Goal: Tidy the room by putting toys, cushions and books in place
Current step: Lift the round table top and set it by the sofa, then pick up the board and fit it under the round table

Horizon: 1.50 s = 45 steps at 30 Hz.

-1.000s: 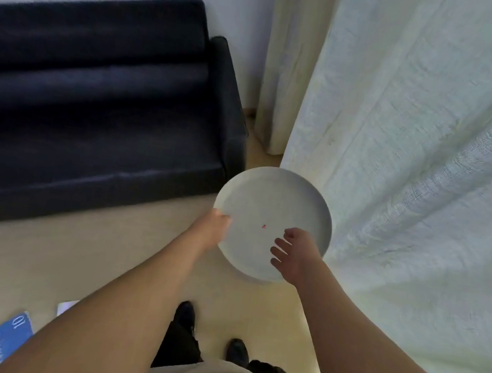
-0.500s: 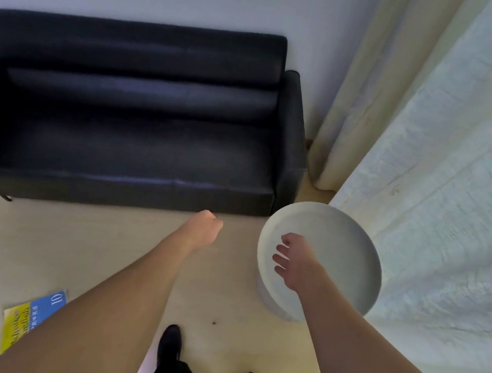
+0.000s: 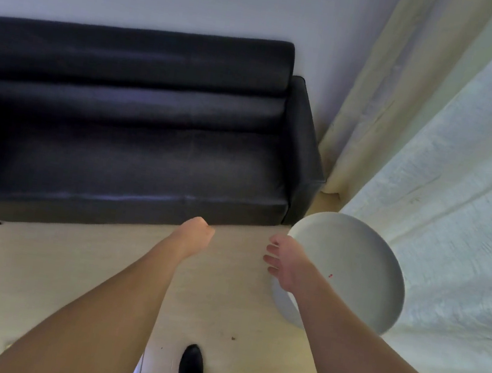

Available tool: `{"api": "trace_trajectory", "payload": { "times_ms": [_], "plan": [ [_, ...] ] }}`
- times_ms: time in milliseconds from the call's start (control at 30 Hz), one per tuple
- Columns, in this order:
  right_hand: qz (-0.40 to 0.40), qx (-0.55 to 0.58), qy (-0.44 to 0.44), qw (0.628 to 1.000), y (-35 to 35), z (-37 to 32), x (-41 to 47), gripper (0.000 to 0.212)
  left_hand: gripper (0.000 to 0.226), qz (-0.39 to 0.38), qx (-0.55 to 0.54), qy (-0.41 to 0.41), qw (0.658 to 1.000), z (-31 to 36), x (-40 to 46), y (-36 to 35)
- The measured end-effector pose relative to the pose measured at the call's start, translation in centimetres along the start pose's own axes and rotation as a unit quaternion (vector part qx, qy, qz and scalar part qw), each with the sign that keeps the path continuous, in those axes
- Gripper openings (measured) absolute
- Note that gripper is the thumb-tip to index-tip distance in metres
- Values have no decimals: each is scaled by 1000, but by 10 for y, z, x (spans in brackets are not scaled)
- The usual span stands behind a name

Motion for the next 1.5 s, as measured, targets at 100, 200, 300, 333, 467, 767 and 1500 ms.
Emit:
{"api": "trace_trajectory", "payload": {
  "times_ms": [100, 200, 300, 333, 467, 767, 1500],
  "plan": [
    [17, 23, 0, 1000, 21, 1, -3, 26, 31, -20, 16, -25, 999, 25, -1, -5],
    [49, 65, 19, 996, 65, 2, -8, 22, 39, -47, 18, -56, 997, 71, -1, -15],
    [93, 118, 37, 988, 125, 9, -19, 16, 42, -69, 45, -116, 990, 134, -9, -38],
    [105, 137, 40, 984, 144, 13, -24, 13, 41, -79, 55, -139, 986, 155, -16, -48],
    [145, 205, 53, 966, 218, 33, -41, 14, 38, -112, 49, -204, 971, 228, -53, -96],
    [236, 376, 91, 891, 352, 103, -98, 14, 51, -212, 155, -321, 910, 343, -126, -222],
    [493, 697, 93, 513, 322, 512, -366, 16, 34, -368, 443, -635, 515, 250, -497, -492]
  ]
}}
Point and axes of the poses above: each hand's wrist, its own x-axis towards the middle knuckle, its own y-axis out of the back of the hand, z = x × y, the point moved 3 cm from there along x, towards the middle knuckle, and after that the axes turned 1 degree about z, right-handed, at the moved point
